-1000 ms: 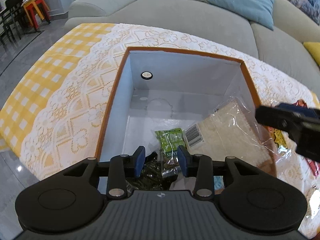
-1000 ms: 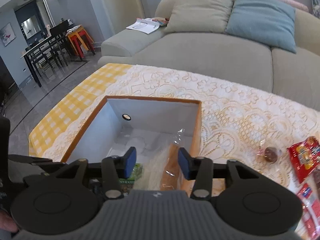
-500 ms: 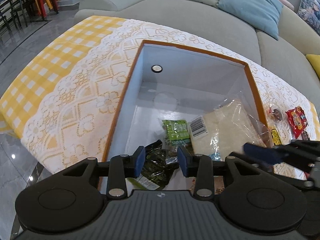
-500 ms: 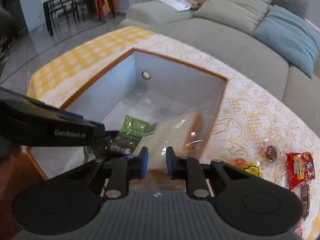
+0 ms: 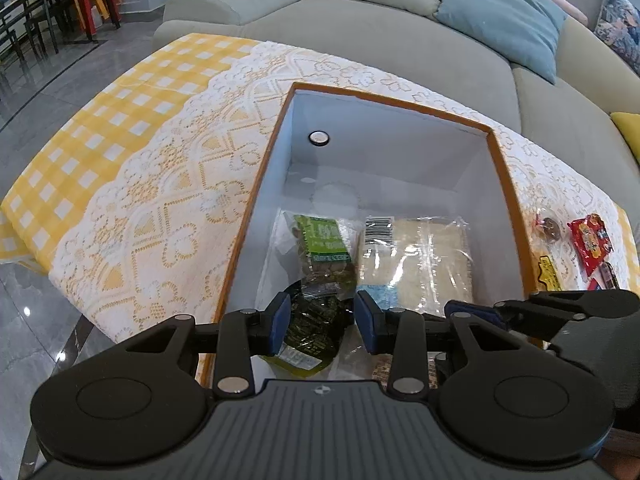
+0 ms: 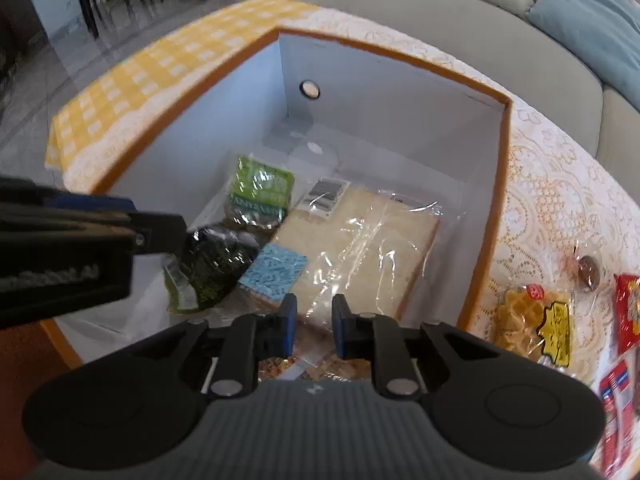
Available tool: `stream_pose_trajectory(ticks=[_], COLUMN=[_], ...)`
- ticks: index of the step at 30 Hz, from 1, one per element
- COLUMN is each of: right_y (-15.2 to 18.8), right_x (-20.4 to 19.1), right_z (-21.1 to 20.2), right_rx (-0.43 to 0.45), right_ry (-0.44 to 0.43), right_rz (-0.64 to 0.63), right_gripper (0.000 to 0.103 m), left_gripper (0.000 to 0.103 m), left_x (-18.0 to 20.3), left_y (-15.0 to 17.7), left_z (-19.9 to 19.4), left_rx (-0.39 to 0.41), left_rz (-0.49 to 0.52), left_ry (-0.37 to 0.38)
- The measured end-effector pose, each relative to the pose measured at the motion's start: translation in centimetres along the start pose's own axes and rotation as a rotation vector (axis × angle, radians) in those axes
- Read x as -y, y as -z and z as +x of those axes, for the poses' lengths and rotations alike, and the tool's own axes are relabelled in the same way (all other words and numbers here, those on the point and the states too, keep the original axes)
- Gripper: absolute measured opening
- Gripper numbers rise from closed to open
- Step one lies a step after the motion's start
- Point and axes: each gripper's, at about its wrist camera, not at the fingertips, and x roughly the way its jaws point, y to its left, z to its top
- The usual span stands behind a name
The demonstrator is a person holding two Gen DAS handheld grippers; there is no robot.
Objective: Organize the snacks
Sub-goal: 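Lift both tools out of the box toward the remaining snacks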
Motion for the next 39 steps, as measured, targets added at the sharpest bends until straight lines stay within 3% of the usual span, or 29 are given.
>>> stream_pose_trajectory(ticks=[4,6,10,12,18,27,31,34,39], right_y=[0.8,1.3,2.7,3.9,8.0,15.0,18.4,20.6,22.7], right_x=[0.3,0.9,2.4,3.2,5.5,9.9,12.1,13.9,16.4], right_z=[-3.4,-5.3,-8.9,-10.6,-13.9,-14.9,-14.7,-14.4,-12.8], right_rx=[0.101,0.148,0.234,0.279,0.337,0.265,0.221,0.182,0.084], right_ry=[-0.008,-0.012,-0.021,-0.013,0.05,0.155,0.209,0.26,0.261], right_rz=[0.005,0.022,0.076,0.105,0.181,0.244,0.244,0.25,0.149], right_gripper=[0.017,0.017,0.027,0.035,0.039,0.051,0.064,0.065,0.08], left_gripper=[0.048,0.056,0.063,0.064,0.064,0.064,0.064,0.064,0.064], left_x=[1.1,1.7,3.4,4.5,8.7,15.6,17.6,18.6,20.1], left_y=[0.2,0.3,0.7,1.1,3.2,6.8,8.1,8.9,10.3], left_z=[-1.1,-1.9,-3.8,-4.7,-5.7,-5.5,-5.0,-4.3,-2.8], left_rx=[0.032,0.058,0.116,0.135,0.139,0.104,0.076,0.048,0.001], left_rz=[0.029,0.044,0.086,0.118,0.242,0.443,0.496,0.518,0.57], left_ry=[0.006,0.018,0.046,0.06,0.108,0.177,0.206,0.231,0.211])
